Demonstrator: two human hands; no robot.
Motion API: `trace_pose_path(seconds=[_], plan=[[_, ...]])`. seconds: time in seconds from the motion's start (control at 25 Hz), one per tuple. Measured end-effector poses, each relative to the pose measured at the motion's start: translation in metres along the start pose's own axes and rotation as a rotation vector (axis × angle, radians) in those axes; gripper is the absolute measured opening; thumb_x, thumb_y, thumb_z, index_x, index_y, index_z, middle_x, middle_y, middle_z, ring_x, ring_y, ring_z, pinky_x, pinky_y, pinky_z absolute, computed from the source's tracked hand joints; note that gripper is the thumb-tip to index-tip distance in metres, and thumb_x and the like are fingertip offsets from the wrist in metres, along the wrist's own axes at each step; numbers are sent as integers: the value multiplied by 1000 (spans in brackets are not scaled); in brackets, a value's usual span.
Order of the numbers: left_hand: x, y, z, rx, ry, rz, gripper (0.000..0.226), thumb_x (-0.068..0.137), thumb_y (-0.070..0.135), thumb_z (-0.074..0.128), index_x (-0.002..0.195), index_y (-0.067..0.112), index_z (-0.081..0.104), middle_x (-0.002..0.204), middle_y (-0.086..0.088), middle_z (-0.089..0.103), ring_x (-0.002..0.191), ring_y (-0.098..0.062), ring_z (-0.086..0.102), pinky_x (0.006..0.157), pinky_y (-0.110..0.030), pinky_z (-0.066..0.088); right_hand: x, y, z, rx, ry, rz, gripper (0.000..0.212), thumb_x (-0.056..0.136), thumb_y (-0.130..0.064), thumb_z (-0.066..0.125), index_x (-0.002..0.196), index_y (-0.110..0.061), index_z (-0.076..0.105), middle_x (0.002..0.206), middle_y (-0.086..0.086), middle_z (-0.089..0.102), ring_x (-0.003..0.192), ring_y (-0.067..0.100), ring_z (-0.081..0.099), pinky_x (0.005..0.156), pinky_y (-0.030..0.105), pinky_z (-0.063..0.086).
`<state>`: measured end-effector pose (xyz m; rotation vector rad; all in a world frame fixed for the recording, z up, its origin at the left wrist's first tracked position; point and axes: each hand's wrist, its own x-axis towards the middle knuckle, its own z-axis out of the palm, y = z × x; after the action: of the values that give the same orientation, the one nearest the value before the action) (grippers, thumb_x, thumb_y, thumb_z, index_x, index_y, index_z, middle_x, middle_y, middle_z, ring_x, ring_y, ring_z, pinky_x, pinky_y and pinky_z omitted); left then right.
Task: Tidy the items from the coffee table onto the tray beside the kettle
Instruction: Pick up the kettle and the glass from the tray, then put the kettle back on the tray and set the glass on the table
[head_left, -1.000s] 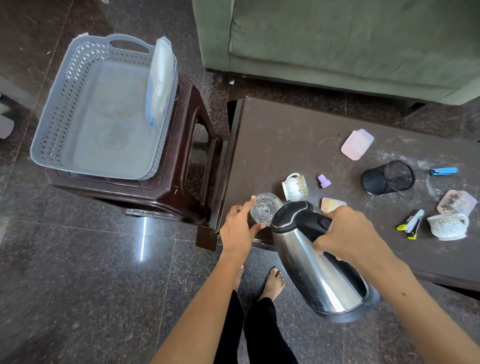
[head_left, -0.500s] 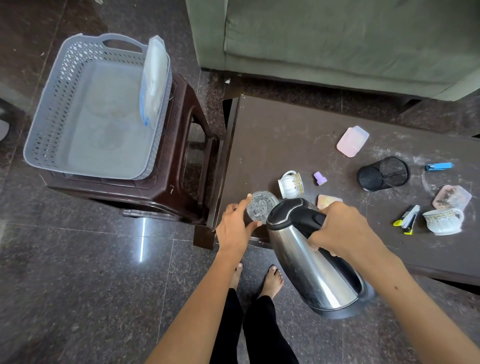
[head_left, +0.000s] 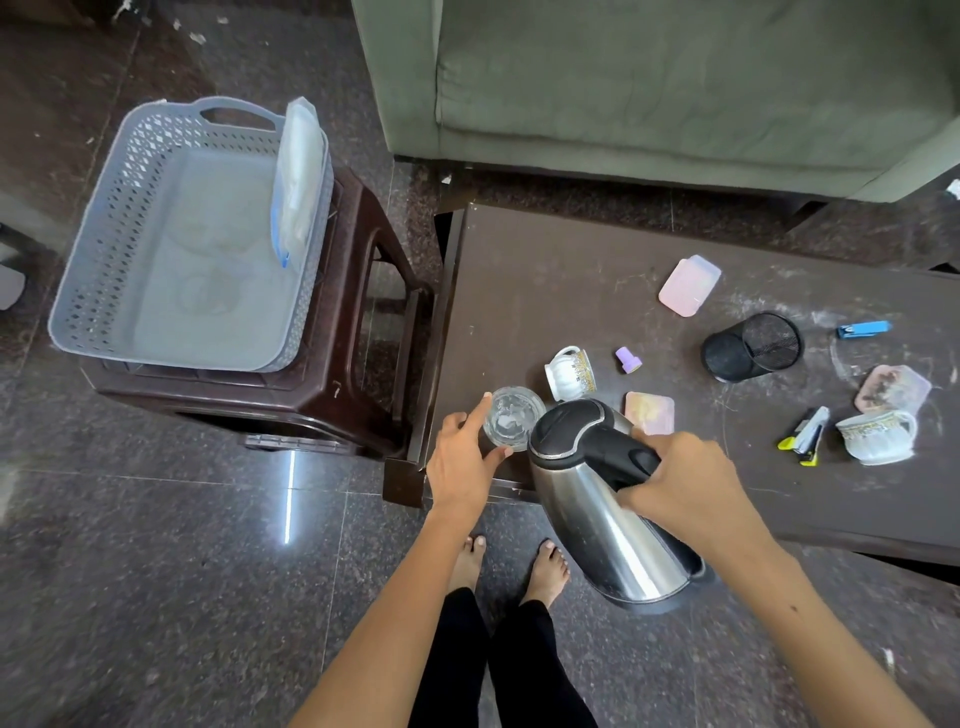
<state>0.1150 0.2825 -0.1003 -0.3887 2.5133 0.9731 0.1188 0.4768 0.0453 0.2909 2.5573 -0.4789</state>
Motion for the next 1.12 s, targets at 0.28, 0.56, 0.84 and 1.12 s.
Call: trace_pose_path(seconds=[0.28,0.56,0.84,1.12], plan=[[-12,24,-7,-38,114,30,43,90,33,60,131,24,54,144,-8,46,130,-24,44,99,-42,45,-30,39,11,351,152,-11,66,59,-7,75,120,-27,64,51,-3,36,50,12,32,47,21,35],[-80,82,-43,-826,-18,-83,44,96,51,35,98,28,72,100,6,74,100,-11,67,91,-29,49,-75,40,-15,689,199,-86,60,53,-16,69,106,-43,66,58,-7,39,57,8,35,51,21,35],[-111,105,-116,-897,131,-52,35,96,50,36,94,39,69,106,9,73,106,-6,65,100,-32,46,-85,3,-43,774,240,-249,66,53,-21,70,119,-23,65,60,-5,43,55,6,36,52,17,39],[-68,70,-212,-955,296,-23,41,94,53,41,98,29,74,96,5,74,95,-9,66,92,-34,48,-48,-109,-58,728,225,-440,68,56,-6,79,120,-26,62,60,12,64,54,-2,41,73,14,45]])
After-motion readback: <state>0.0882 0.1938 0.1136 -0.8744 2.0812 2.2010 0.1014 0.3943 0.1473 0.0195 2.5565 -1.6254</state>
